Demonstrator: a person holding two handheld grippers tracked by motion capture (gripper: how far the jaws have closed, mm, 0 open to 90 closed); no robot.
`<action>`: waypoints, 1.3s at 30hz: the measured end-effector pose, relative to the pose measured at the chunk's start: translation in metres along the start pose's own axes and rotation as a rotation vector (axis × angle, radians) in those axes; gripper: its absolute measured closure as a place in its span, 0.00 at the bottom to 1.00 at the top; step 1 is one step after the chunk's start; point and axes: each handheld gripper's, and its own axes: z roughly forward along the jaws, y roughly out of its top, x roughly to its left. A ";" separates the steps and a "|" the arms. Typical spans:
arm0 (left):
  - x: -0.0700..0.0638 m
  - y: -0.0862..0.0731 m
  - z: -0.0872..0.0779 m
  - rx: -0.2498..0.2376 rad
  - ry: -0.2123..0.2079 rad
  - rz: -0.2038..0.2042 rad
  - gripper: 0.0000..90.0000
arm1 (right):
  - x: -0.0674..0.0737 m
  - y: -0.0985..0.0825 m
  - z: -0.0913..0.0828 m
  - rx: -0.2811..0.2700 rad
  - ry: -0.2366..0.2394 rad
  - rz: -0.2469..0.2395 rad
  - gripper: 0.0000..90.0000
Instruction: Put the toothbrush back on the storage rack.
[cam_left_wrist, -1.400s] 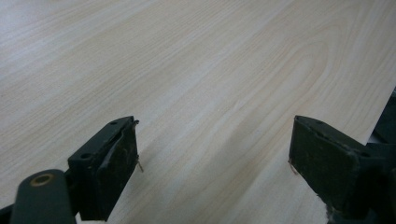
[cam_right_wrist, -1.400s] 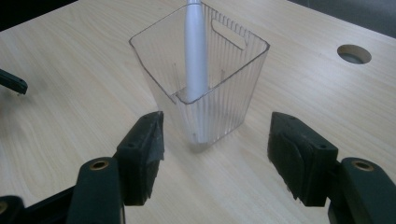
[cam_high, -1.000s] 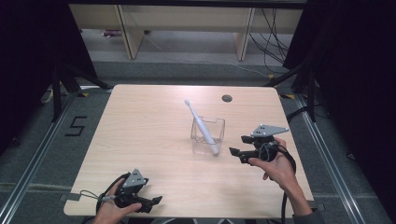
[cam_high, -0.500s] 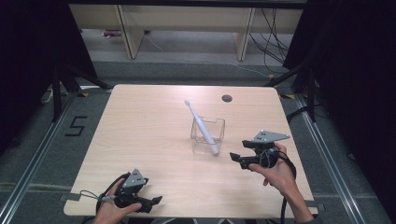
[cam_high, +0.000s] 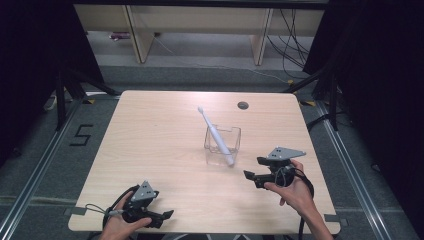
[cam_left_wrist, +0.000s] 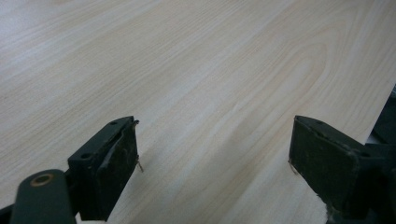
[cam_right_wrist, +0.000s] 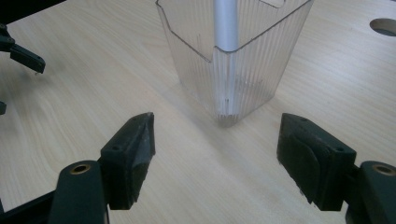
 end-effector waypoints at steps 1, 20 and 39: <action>0.000 0.000 0.000 0.002 0.001 0.001 0.17 | 0.001 -0.001 0.000 0.010 0.010 0.017 0.31; 0.002 0.000 -0.001 0.015 0.016 0.024 0.17 | 0.008 -0.029 -0.006 0.014 0.013 0.024 0.31; 0.003 0.000 0.000 0.002 0.012 0.026 0.17 | 0.009 -0.047 -0.015 0.018 0.016 0.043 0.30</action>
